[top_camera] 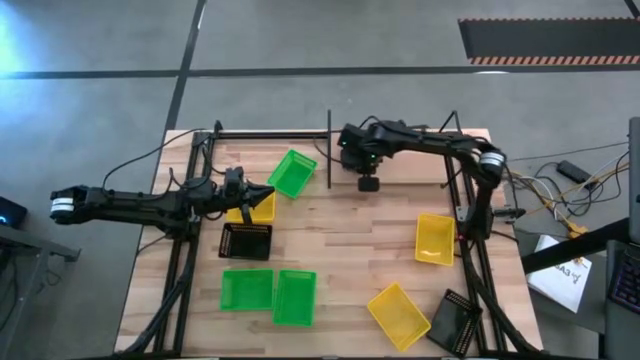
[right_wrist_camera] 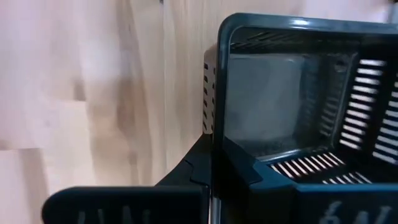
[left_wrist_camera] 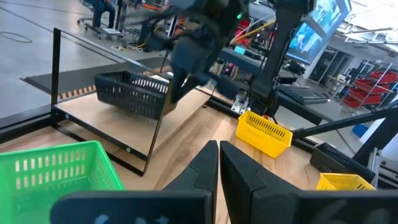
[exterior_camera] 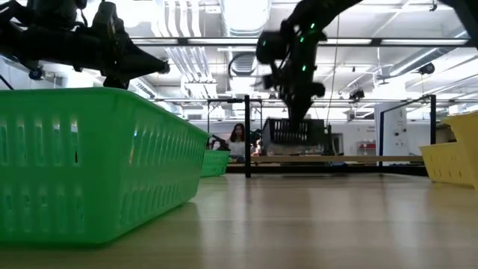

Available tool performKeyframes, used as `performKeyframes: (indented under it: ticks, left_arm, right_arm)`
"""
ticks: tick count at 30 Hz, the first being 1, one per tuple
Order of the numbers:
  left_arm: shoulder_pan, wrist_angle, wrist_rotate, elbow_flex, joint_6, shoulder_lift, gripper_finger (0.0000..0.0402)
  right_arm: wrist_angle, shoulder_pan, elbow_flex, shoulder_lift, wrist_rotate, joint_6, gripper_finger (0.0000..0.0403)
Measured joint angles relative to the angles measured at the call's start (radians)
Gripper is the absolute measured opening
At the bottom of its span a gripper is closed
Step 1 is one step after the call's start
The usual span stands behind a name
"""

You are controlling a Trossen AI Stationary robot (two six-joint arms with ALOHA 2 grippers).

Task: Stack baskets on shelf by color
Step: Put the top right black bin on the shelf, then put the bottom right yellow bin on the shelf

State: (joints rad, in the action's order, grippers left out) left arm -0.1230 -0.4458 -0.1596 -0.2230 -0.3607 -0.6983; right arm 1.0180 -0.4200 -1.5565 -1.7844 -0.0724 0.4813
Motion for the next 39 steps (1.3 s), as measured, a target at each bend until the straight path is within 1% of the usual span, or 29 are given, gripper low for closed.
performKeyframes:
  ticks: [6,15,17,20,25,28,31,35,39]
  left_arm:
    - [0.0,-0.003,-0.001,0.0,0.0,-0.002,0.0]
    - [0.0,-0.003,-0.002,0.0,0.0,0.0,0.0]
    - [0.0,-0.002,-0.002,0.0,0.0,0.0,0.0]
    - [0.0,-0.002,-0.002,0.0,0.0,-0.001,0.0]
    - [0.0,-0.002,-0.002,0.0,0.0,0.0,0.0]
    - [0.0,-0.002,-0.002,0.0,-0.001,0.0,0.0]
    - [0.0,-0.002,-0.001,0.0,-0.001,0.0,0.0]
    - [0.0,-0.001,0.002,0.0,-0.001,-0.002,0.0]
    - [0.0,0.0,0.002,0.0,-0.001,-0.003,0.0]
  right_arm:
    - [-0.008,0.011,-0.036,-0.062,0.001,0.003,0.0009]
    - [-0.019,0.014,-0.04,-0.07,0.001,-0.025,0.0009]
    - [-0.028,0.014,-0.04,-0.067,0.001,-0.014,0.0014]
    - [-0.039,0.015,-0.04,-0.061,0.001,0.01,0.0035]
    - [-0.036,0.015,-0.04,-0.045,-0.004,0.027,0.0092]
    - [-0.019,0.019,-0.04,-0.013,-0.008,-0.024,0.0122]
    - [0.009,0.04,-0.04,0.039,-0.03,-0.124,0.013]
    - [0.031,0.092,-0.035,0.12,-0.034,-0.277,0.0117]
    - [0.031,0.191,-0.005,0.211,-0.035,-0.413,0.0097]
